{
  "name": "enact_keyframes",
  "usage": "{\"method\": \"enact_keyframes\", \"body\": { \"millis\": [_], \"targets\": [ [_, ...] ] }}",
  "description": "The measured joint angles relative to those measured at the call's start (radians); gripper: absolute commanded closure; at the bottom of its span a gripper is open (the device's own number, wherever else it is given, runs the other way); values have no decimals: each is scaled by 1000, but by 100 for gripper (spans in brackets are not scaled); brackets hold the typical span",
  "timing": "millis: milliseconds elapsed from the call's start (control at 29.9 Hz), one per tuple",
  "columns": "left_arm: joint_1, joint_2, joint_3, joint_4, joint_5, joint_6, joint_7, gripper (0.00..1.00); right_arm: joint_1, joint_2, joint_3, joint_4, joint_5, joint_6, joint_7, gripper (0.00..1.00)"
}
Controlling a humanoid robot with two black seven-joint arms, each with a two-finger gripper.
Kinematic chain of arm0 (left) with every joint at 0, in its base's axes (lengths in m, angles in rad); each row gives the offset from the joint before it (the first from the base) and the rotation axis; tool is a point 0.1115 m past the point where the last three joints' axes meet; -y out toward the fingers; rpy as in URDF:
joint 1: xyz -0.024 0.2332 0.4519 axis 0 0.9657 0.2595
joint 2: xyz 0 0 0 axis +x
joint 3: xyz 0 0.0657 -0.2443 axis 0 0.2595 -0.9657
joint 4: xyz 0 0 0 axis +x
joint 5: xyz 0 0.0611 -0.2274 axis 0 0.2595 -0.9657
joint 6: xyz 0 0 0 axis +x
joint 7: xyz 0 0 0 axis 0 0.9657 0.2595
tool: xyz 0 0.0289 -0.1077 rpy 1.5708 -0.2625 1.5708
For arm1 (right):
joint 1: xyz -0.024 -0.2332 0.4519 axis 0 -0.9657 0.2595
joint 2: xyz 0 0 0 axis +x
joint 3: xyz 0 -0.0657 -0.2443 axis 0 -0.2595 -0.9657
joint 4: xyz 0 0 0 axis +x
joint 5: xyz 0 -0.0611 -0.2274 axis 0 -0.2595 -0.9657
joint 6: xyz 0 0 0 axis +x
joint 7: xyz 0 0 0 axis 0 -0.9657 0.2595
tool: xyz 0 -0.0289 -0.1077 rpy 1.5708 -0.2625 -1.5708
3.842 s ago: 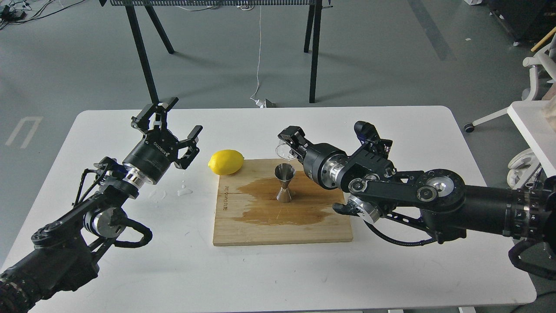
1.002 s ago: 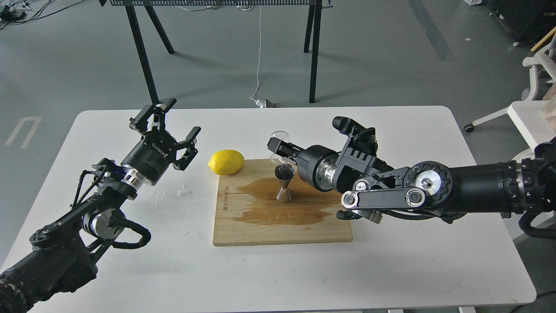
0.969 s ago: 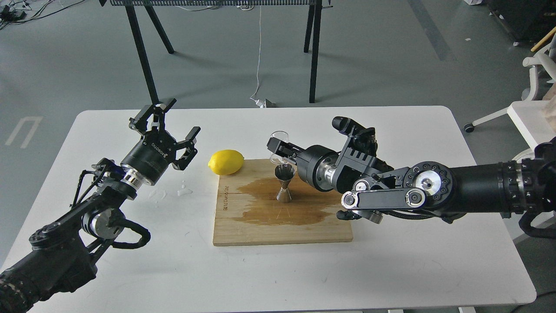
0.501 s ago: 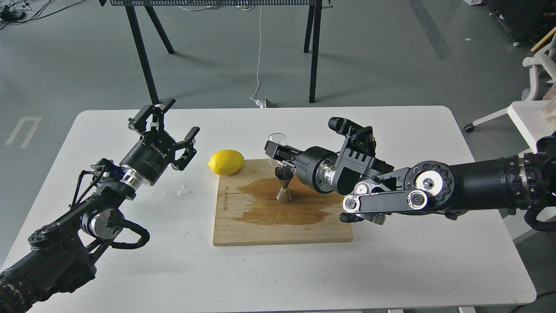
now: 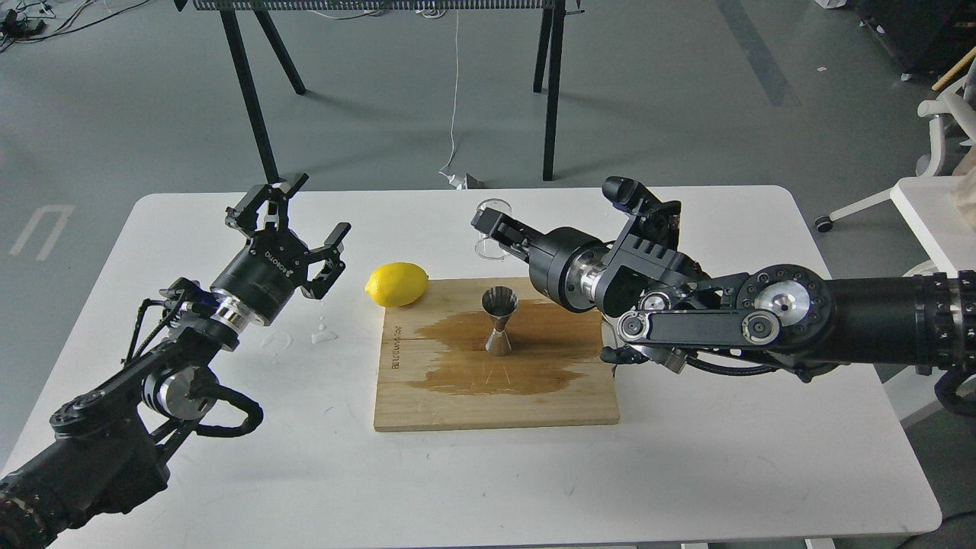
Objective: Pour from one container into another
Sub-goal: 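Carry the glass back and lower it onto the table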
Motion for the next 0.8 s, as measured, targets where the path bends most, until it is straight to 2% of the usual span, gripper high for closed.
{"method": "enact_keyframes", "body": {
  "millis": [134,401,601,802],
  "targets": [
    [0,-1,1,0,0,0,0,11,-152,-35,245,2,43,0,6,60],
    [0,-4,1,0,0,0,0,11,-566,-51,860,8,152,-1,8,60],
    [0,-7,2,0,0,0,0,11,-805,16,1197,18,253,-1,12,60],
    [3,-8,2,0,0,0,0,11,-978,113,1417,12,410,0,4,61]
  ]
}}
